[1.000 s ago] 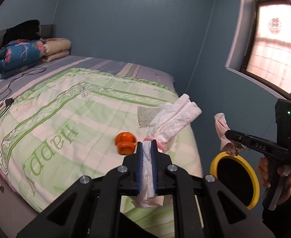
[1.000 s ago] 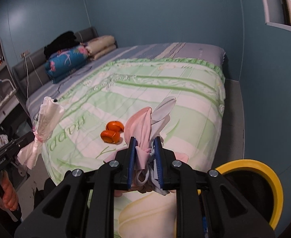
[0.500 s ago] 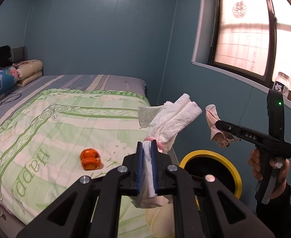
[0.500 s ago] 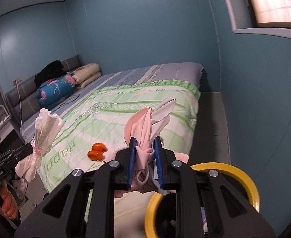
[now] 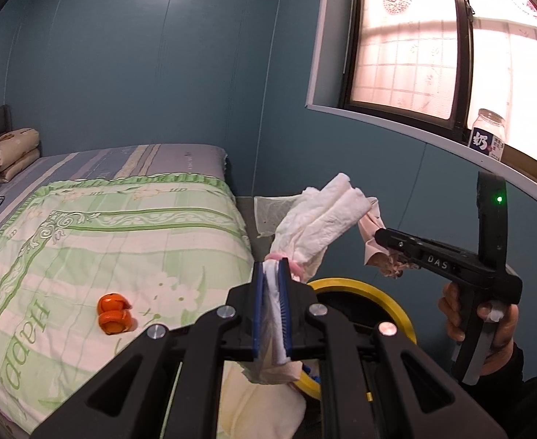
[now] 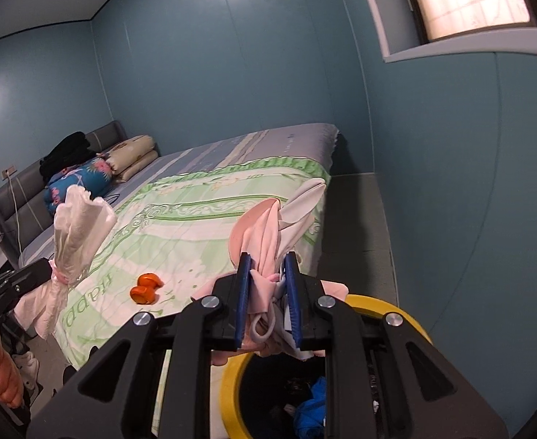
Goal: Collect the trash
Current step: 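Lift the white tissue with the left tool while the right tool carries the pink wrapper to the bin, then open the left tool over the bin while the right tool releases the pink wrapper into it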
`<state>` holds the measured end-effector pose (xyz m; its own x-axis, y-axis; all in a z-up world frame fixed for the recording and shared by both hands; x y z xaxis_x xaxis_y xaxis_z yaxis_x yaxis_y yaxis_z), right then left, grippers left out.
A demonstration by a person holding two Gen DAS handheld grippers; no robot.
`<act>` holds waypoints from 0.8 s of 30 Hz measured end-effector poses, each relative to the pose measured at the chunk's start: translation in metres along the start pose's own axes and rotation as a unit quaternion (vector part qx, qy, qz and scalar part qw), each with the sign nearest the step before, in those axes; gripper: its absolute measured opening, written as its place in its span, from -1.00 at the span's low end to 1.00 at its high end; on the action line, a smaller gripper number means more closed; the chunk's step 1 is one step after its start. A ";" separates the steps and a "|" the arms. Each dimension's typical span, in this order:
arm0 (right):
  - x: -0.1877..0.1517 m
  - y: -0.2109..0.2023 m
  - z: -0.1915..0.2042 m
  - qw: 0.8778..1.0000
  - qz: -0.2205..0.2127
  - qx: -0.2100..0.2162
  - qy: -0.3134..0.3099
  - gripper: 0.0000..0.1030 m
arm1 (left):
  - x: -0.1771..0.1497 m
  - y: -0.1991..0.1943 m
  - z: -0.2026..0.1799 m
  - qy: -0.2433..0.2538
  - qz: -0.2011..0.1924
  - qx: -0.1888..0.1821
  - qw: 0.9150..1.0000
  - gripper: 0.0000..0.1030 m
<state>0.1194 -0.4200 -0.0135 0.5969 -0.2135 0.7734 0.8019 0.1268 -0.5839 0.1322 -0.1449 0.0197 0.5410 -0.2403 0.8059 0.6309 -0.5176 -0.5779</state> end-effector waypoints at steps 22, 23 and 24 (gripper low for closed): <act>-0.039 0.036 -0.054 0.994 0.079 -0.064 0.039 -0.65 | -0.019 0.143 -0.044 0.001 0.133 -0.074 0.988 -0.85; -0.040 0.038 -0.055 0.994 0.083 -0.062 0.041 -0.65 | -0.020 0.146 -0.045 0.000 0.137 -0.075 0.988 -0.85; -0.041 0.040 -0.057 0.993 0.087 -0.060 0.046 -0.65 | -0.022 0.150 -0.045 -0.002 0.141 -0.075 0.987 -0.85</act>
<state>0.1249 -0.4611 -0.0827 0.7164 -0.2863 0.6362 0.6751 0.0548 -0.7357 0.1895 -0.2542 -0.0792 0.6856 -0.3892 0.6153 0.3657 -0.5467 -0.7533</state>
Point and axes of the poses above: each gripper's, at about its wrist camera, not at the fingertips, and y roughly the way its jaws point, z to its left, x to its top, the point moved 3 cm from there along y, roughly the way its jaws point, and after that the axes turned 9 degrees about z, right-handed, at the moved point
